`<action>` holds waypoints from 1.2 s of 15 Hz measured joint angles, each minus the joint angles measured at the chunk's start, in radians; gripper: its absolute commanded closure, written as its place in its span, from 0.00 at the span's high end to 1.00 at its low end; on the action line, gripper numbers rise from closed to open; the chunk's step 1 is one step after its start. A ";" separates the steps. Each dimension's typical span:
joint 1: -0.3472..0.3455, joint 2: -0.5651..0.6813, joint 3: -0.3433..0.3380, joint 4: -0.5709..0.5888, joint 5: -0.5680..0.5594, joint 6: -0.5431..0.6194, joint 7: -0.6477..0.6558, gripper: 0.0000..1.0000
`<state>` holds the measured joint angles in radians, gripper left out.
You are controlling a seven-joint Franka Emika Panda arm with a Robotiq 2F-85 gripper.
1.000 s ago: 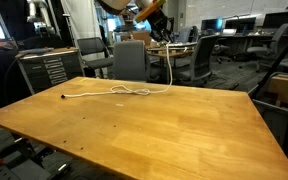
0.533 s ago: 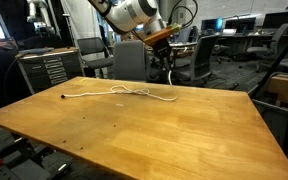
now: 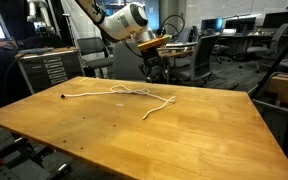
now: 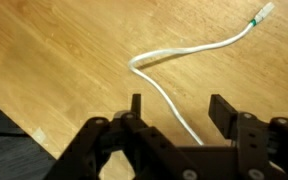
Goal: Make a knot with the cord
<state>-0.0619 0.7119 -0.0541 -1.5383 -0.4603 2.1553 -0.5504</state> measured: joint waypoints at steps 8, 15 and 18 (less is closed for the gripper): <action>0.145 -0.120 0.029 -0.194 -0.200 0.358 0.067 1.00; 0.066 -0.215 0.208 -0.436 -0.114 0.620 -0.116 1.00; 0.004 -0.218 0.308 -0.519 0.012 0.616 -0.326 0.98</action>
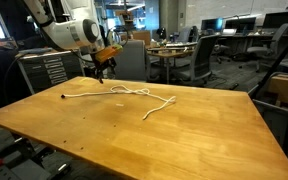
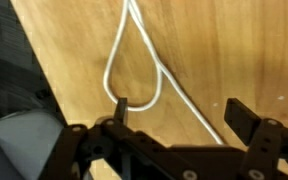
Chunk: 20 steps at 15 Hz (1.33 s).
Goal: Make a knot with the cord
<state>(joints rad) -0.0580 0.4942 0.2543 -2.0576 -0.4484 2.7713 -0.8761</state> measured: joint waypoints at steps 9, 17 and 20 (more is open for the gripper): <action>0.032 0.000 -0.014 -0.128 0.018 0.107 -0.195 0.82; 0.165 0.012 -0.115 -0.128 -0.141 0.164 -0.247 0.82; 0.198 0.043 -0.134 -0.102 -0.201 0.176 -0.255 0.74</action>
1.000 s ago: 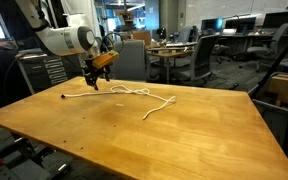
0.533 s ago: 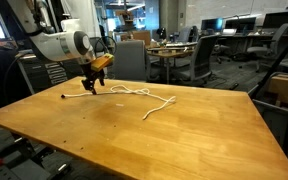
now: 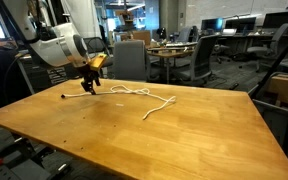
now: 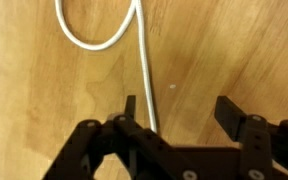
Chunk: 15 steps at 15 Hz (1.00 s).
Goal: Make a knot with the cord
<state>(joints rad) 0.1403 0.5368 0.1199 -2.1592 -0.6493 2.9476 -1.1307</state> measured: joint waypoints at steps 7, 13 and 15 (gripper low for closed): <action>0.015 0.110 0.021 0.104 -0.005 -0.044 -0.119 0.40; 0.037 0.161 0.021 0.217 -0.005 -0.124 -0.146 0.06; 0.039 0.171 0.021 0.246 -0.005 -0.143 -0.146 0.07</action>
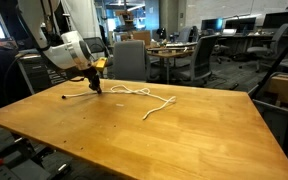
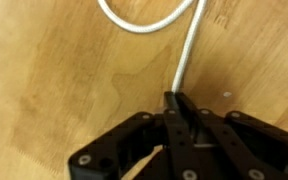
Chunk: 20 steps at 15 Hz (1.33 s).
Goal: Make a knot with the cord
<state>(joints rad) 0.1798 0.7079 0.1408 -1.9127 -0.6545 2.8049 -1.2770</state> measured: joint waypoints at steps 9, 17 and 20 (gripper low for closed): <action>0.021 0.020 -0.014 0.101 0.000 -0.035 0.003 0.09; 0.012 -0.162 0.245 -0.033 0.211 -0.086 -0.043 0.08; 0.018 -0.245 0.347 -0.079 0.351 -0.150 -0.049 0.08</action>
<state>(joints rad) 0.1981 0.4628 0.4879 -1.9913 -0.3033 2.6545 -1.3258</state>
